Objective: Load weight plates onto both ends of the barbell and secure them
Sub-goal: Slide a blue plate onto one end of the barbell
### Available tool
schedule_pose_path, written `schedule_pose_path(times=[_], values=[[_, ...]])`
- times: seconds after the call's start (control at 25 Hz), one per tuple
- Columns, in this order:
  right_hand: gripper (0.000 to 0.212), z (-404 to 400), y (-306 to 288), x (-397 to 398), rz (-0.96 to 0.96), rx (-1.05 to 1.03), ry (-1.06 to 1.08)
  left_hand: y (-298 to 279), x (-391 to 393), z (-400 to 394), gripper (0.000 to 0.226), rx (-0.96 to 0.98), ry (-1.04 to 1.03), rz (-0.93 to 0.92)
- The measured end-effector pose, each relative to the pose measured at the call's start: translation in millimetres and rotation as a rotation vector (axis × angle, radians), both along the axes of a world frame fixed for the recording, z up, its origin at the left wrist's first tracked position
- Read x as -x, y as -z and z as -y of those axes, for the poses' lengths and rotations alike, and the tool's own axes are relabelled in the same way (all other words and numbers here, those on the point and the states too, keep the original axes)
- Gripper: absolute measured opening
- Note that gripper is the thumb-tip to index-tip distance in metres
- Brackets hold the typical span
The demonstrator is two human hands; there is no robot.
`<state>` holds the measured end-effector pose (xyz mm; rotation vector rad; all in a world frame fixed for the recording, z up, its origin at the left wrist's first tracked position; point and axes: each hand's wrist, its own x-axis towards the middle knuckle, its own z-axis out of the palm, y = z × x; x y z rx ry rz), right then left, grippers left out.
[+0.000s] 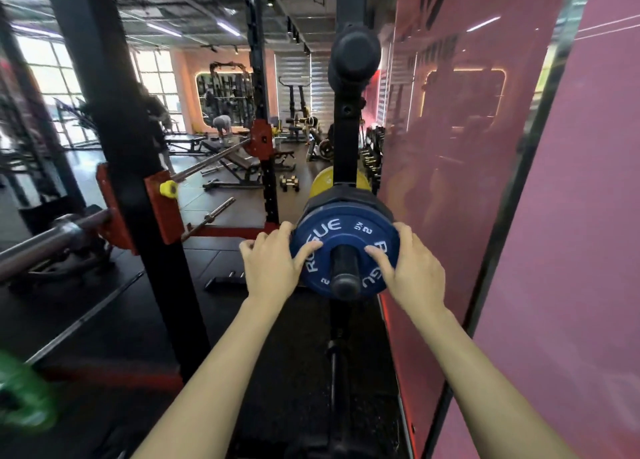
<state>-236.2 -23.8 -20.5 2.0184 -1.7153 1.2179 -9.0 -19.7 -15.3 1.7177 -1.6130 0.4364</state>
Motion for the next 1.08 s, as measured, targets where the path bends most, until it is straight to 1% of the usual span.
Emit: schedule_pose_path(times=[0.08, 0.2, 0.32, 0.44, 0.52, 0.6, 0.72, 0.84, 0.96, 1.08], values=[[0.056, -7.2, -2.7, 10.7, 0.014, -0.016, -0.094, 0.7, -5.7, -10.2, 0.060, -0.051, 0.085, -0.052], [0.049, -25.2, -8.2, 23.0, -0.010, 0.009, -0.204, 15.2, -12.4, -42.1, 0.053, 0.010, 0.160, -0.093], [0.047, -51.8, -8.1, 29.5, -0.069, 0.062, -0.249, 28.6, -13.5, -80.5, 0.050, 0.090, 0.124, -0.061], [0.047, -84.5, -0.3, 30.3, -0.090, 0.067, -0.287, 40.7, -14.1, -116.5, 0.058, 0.085, 0.088, -0.037], [0.047, -102.7, 3.8, 24.6, -0.105, 0.071, -0.298, 47.3, -17.9, -136.3, 0.063, 0.057, 0.071, -0.061], [0.048, -119.5, 0.0, 10.8, -0.114, 0.082, -0.296, 45.0, -29.6, -156.8, 0.063, 0.077, 0.054, -0.093], [0.048, -149.6, -9.1, -25.2, -0.094, 0.107, -0.299, 30.0, -61.8, -191.6, 0.062, 0.149, 0.058, -0.109], [0.045, -186.7, -12.4, -80.2, -0.050, 0.130, -0.343, 18.3, -110.1, -239.3, 0.063, 0.186, 0.007, -0.055], [0.043, -234.5, -13.1, -160.0, -0.031, 0.136, -0.439, 11.8, -182.9, -310.6, 0.067, 0.205, -0.092, -0.036], [0.040, -284.1, -12.6, -248.8, 0.001, 0.144, -0.593, 6.2, -259.2, -392.2, 0.067, 0.229, -0.227, -0.044]])
